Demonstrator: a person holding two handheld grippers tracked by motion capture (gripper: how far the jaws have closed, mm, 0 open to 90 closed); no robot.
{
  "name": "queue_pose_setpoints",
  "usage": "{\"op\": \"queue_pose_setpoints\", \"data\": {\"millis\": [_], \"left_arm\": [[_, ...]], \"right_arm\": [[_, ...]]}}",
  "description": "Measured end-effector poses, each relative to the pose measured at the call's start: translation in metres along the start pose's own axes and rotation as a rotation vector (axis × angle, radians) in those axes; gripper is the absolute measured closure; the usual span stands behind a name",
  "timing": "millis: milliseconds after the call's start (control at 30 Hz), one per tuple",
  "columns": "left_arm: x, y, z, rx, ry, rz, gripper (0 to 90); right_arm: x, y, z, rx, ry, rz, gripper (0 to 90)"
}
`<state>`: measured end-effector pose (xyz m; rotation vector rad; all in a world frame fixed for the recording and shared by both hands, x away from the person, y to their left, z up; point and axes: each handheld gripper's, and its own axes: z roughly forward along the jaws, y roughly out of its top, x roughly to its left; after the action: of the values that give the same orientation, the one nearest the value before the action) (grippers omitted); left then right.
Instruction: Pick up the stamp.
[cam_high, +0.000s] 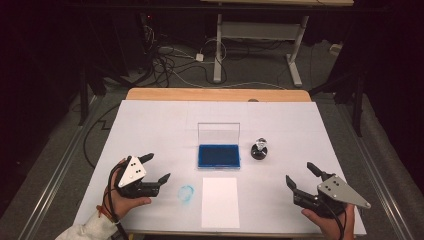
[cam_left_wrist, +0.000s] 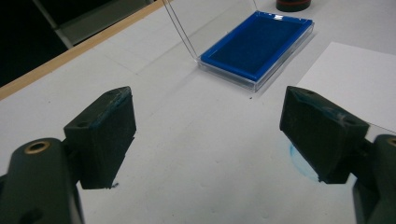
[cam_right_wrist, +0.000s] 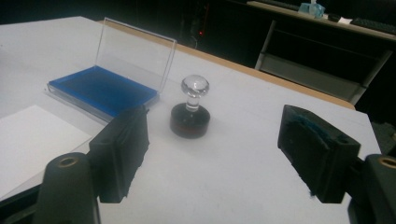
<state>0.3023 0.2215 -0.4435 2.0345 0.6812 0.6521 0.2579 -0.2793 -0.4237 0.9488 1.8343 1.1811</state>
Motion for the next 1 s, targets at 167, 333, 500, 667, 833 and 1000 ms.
{"op": "queue_pose_setpoints", "data": {"millis": [167,333,500,667,833,1000], "left_arm": [[0.0,0.0,0.0,0.003,-0.009,-0.001,18.1],[0.0,-0.005,0.002,0.039,-0.038,-0.019,18.1],[-0.001,-0.005,0.004,0.046,-0.041,-0.026,18.1],[-0.001,-0.005,0.005,0.058,-0.045,-0.022,18.1],[-0.001,-0.006,0.007,0.063,-0.049,-0.022,18.1],[-0.001,-0.007,0.008,0.073,-0.058,-0.018,18.1]], "right_arm": [[0.001,0.0,0.003,0.002,-0.019,-0.002,24.5],[-0.002,0.001,0.014,0.054,-0.031,-0.003,24.9],[-0.013,0.002,0.025,0.101,-0.027,0.019,23.5],[-0.03,0.016,0.039,0.143,0.02,0.052,20.4],[-0.034,0.038,0.055,0.16,0.047,0.024,20.9],[-0.034,0.052,0.078,0.2,0.097,0.033,20.8]]}}
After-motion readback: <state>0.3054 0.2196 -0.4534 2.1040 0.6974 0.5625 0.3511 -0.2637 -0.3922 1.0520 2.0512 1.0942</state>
